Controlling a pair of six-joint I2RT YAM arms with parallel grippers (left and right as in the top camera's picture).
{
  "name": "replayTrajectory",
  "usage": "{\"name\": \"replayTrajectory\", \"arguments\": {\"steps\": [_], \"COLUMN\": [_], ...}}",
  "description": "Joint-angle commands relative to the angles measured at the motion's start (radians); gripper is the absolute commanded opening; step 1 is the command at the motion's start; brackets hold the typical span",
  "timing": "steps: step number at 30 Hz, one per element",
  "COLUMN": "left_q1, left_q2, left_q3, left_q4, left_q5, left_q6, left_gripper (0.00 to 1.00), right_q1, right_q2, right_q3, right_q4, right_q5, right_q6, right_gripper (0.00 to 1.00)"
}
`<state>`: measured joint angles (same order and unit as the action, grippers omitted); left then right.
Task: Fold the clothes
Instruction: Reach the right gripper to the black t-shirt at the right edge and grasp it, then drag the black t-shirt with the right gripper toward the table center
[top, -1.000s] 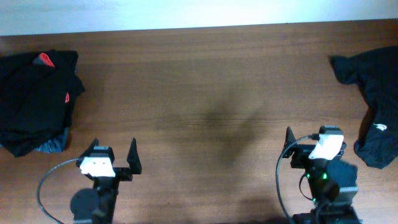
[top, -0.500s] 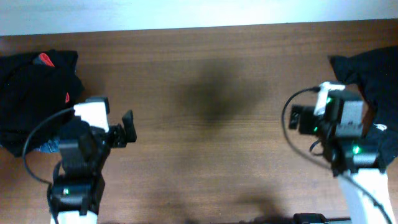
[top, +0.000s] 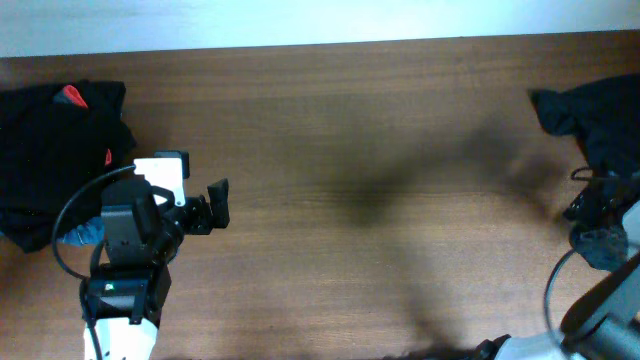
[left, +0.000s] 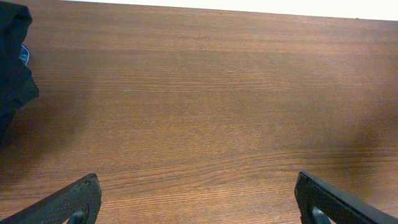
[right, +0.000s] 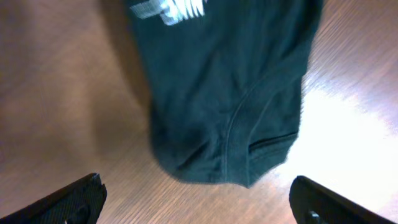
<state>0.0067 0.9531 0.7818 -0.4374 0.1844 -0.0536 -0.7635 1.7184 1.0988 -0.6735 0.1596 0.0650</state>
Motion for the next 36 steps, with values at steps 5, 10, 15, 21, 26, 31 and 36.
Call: {"name": "replayTrajectory", "arguments": {"steps": [5, 10, 15, 21, 26, 31, 36], "left_q1": [-0.004, -0.004, -0.004, -0.004, -0.004, -0.004, -0.004], "left_q2": [0.001, 0.001, 0.001, 0.001, 0.001, 0.001, 0.001], "left_q3": [0.020, 0.020, 0.020, 0.020, 0.019, 0.020, 0.020], "left_q4": [0.002, 0.002, 0.002, 0.003, 0.021, 0.021, 0.022], "left_q5": [0.018, 0.018, 0.018, -0.011, -0.024, -0.024, -0.024], "left_q6": [-0.010, -0.010, -0.010, -0.010, -0.010, -0.010, -0.010], "left_gripper": [0.99, 0.99, 0.99, 0.99, 0.99, 0.99, 0.99], "right_q1": [-0.035, -0.035, -0.023, 0.090, 0.360, 0.696, 0.906], "right_q2": [0.192, 0.202, 0.197, 0.159, 0.094, 0.085, 0.085], "right_q3": [0.016, 0.016, 0.087, 0.270, 0.453, 0.608, 0.616], "right_q4": [0.032, 0.035, -0.042, -0.274, -0.411, -0.398, -0.340], "right_q5": [-0.021, -0.106, -0.369, -0.646, -0.687, -0.636, -0.484], "right_q6": [0.049, 0.048, 0.044, -0.053, -0.119, -0.121, -0.121], "right_gripper": [0.98, 0.29, 0.04, 0.04, 0.04, 0.06, 0.31]}}
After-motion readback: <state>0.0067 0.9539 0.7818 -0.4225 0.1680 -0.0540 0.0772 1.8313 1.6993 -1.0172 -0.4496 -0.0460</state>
